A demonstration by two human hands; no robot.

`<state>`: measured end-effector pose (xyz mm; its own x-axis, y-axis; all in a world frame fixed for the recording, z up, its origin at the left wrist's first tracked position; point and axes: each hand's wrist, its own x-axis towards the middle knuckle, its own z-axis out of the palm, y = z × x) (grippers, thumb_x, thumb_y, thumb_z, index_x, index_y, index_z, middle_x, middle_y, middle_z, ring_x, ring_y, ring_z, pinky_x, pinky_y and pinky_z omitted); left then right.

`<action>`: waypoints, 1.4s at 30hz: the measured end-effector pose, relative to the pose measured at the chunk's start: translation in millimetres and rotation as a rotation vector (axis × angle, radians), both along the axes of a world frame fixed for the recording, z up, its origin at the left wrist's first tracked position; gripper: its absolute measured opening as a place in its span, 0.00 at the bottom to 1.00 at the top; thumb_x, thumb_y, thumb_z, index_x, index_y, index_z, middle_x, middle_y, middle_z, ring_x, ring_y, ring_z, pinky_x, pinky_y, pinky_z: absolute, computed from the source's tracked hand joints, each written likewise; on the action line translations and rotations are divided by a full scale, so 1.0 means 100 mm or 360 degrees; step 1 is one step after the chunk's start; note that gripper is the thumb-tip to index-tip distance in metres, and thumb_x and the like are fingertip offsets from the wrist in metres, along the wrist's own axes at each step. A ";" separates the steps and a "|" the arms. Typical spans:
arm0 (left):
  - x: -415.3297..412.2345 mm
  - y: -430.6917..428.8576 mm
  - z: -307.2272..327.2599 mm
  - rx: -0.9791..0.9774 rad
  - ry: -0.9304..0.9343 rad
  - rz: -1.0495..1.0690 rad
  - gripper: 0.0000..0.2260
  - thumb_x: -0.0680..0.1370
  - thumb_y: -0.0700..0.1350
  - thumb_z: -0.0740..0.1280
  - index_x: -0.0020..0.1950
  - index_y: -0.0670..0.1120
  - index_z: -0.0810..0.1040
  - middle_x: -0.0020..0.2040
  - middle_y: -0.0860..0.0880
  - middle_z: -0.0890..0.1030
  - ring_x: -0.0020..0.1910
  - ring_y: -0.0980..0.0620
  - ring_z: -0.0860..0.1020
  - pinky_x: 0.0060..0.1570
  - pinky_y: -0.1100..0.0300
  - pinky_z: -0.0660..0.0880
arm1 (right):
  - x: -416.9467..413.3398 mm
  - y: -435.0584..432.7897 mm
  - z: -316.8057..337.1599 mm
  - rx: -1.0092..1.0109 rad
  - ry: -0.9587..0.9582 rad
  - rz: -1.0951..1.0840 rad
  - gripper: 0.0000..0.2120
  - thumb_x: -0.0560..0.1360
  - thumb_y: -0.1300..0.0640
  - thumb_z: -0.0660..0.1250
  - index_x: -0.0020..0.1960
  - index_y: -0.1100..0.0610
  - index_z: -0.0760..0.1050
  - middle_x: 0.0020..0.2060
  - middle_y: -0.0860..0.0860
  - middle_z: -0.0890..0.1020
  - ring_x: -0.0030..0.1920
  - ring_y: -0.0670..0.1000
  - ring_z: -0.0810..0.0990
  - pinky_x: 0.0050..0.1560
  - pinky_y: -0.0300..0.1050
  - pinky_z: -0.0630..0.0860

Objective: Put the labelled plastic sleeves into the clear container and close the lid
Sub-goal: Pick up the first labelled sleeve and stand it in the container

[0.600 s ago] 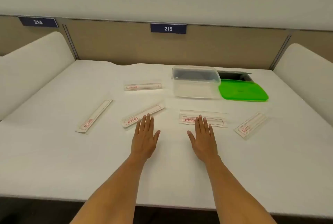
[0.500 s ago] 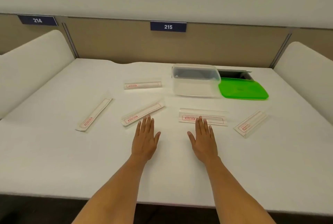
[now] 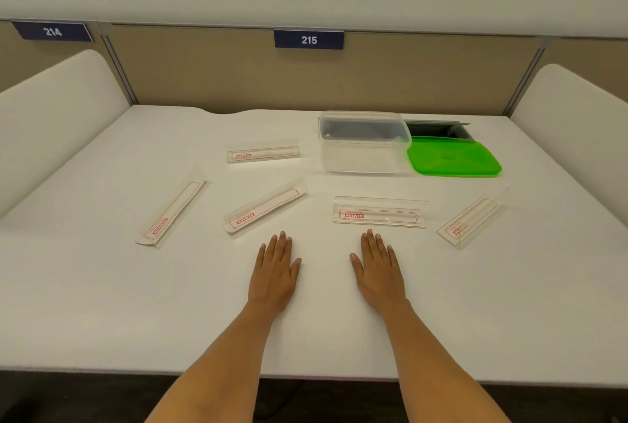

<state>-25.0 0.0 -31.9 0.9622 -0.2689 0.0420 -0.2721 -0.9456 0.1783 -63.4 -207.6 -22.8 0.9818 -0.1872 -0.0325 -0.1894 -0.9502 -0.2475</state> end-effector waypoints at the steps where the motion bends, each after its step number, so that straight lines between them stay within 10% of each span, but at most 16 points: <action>1: 0.00 0.00 -0.01 -0.0022 0.0013 -0.0003 0.25 0.83 0.52 0.44 0.78 0.46 0.46 0.79 0.50 0.46 0.78 0.52 0.45 0.76 0.57 0.39 | 0.00 0.00 -0.01 -0.0003 -0.0006 0.0001 0.28 0.82 0.46 0.44 0.78 0.56 0.43 0.79 0.50 0.45 0.79 0.48 0.44 0.78 0.47 0.41; 23: -0.01 -0.07 0.02 -0.0185 0.0122 0.0063 0.24 0.83 0.50 0.46 0.78 0.45 0.47 0.79 0.49 0.47 0.79 0.51 0.45 0.77 0.56 0.41 | 0.02 -0.04 -0.04 0.0054 -0.0043 -0.0008 0.28 0.82 0.46 0.47 0.78 0.54 0.46 0.79 0.48 0.48 0.79 0.48 0.45 0.78 0.46 0.42; 29: 0.12 -0.32 0.18 -0.0607 0.0219 0.0180 0.22 0.83 0.48 0.50 0.76 0.44 0.58 0.78 0.47 0.56 0.78 0.50 0.52 0.77 0.57 0.46 | 0.08 -0.15 0.12 0.0804 -0.0754 -0.0403 0.18 0.80 0.54 0.59 0.69 0.57 0.69 0.65 0.53 0.74 0.67 0.53 0.70 0.67 0.42 0.66; 35: 0.44 -0.67 0.46 -0.1206 0.0332 0.0463 0.16 0.82 0.45 0.53 0.61 0.42 0.76 0.61 0.44 0.78 0.61 0.45 0.74 0.59 0.55 0.69 | 0.39 -0.59 0.48 0.0995 -0.1207 -0.0875 0.13 0.79 0.59 0.60 0.62 0.61 0.74 0.56 0.59 0.77 0.55 0.57 0.76 0.54 0.51 0.76; 38: 0.65 -0.87 0.58 -0.1345 0.0444 0.0632 0.13 0.81 0.45 0.51 0.43 0.43 0.72 0.44 0.44 0.77 0.45 0.46 0.73 0.45 0.58 0.66 | 0.59 -0.84 0.57 0.1063 -0.1093 -0.1114 0.14 0.80 0.56 0.59 0.61 0.62 0.73 0.58 0.61 0.75 0.58 0.59 0.75 0.53 0.49 0.74; 42: 0.88 -1.07 0.66 -0.1399 0.0572 0.0823 0.19 0.82 0.48 0.49 0.53 0.38 0.76 0.56 0.39 0.78 0.55 0.41 0.74 0.53 0.54 0.68 | 0.82 -1.12 0.64 0.1326 -0.0610 -0.1351 0.23 0.81 0.47 0.52 0.67 0.63 0.69 0.65 0.63 0.72 0.64 0.62 0.72 0.63 0.56 0.70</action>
<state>63.1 -107.5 34.6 0.9449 0.1601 -0.2855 0.3271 -0.4329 0.8400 18.1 -319.9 40.7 0.5336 -0.8254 -0.1844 -0.4484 -0.0913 -0.8892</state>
